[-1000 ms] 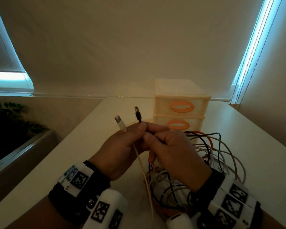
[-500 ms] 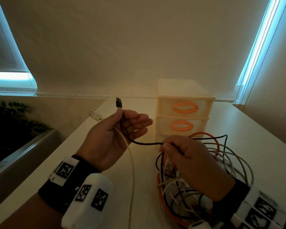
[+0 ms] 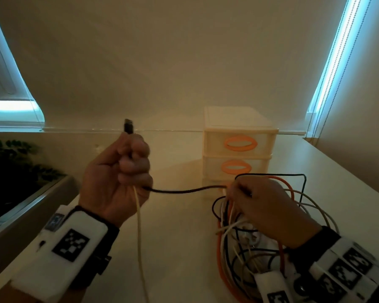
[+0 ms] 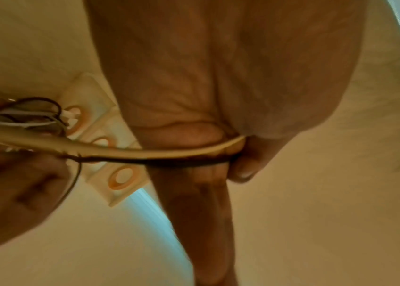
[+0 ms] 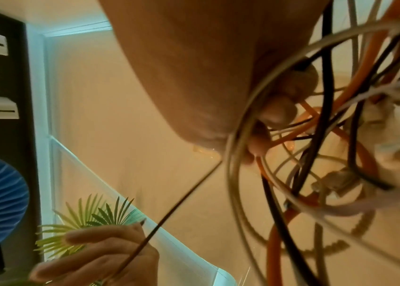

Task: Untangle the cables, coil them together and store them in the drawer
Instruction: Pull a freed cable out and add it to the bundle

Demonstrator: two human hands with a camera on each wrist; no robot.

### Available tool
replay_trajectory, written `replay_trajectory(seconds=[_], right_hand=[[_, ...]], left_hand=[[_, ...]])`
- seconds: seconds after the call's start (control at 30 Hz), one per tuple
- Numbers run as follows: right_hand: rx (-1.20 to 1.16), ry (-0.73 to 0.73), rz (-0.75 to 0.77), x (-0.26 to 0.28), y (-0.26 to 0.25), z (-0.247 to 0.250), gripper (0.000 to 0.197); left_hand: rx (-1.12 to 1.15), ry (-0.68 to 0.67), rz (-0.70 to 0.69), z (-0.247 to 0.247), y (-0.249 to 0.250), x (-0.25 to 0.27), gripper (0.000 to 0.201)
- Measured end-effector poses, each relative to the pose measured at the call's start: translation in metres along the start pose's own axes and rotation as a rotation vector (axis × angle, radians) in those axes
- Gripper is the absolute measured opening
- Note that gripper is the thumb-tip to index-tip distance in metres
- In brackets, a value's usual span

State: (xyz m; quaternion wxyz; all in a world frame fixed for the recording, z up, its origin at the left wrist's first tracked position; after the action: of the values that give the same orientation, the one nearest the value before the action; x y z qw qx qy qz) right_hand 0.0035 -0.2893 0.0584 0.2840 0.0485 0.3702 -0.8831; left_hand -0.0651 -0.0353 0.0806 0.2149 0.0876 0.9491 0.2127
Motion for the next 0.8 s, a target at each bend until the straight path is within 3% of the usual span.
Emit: replay_trajectory(seconds=[0.1,0.17,0.27,0.37,0.47,0.53,0.6,0.7,0.8], right_hand=[[-0.12,0.219,-0.073,-0.007,-0.002,0.0,0.028],[-0.226,0.263,-0.093,-0.008,-0.006,0.001,0.027],[-0.427,0.242,-0.063,-0.002,-0.02,0.005,0.021],[-0.481,0.201,0.086,0.007,-0.028,0.002,0.013],[-0.329,0.204,0.306,0.012,-0.029,0.001,0.012],[-0.287,0.08,0.384,0.013,-0.029,-0.002,0.011],[-0.267,-0.031,0.421,0.013,-0.029,-0.01,0.013],[-0.226,-0.037,0.46,0.013,-0.029,-0.018,0.011],[-0.17,-0.078,0.328,0.012,-0.023,-0.014,0.012]], left_hand=[[-0.222,-0.051,0.213,0.004,-0.032,-0.001,0.034],[-0.389,-0.016,0.328,0.009,-0.052,-0.001,0.034],[-0.332,0.047,0.456,0.008,-0.065,-0.004,0.038],[-0.304,0.121,0.367,0.008,-0.063,-0.008,0.045],[-0.244,0.107,0.246,0.015,-0.058,-0.015,0.046],[-0.183,0.099,0.167,0.017,-0.054,-0.017,0.046],[-0.234,0.118,0.099,0.017,-0.053,-0.017,0.045],[-0.253,0.069,0.041,0.015,-0.052,-0.016,0.046],[-0.166,0.112,-0.014,0.021,-0.046,-0.016,0.048]])
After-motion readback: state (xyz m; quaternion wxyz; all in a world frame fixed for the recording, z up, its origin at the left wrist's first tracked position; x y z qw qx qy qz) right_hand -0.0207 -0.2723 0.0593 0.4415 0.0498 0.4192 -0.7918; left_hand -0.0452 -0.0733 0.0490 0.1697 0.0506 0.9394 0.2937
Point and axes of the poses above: each hand's wrist, its own x-axis away from the middle knuckle, its own z-axis out of the back of the hand, y = z × x, the point moved 1 cm from there along -x, towards the middle knuckle, and after that the axes turned 1 degree about -z, right-handed, at the moved point
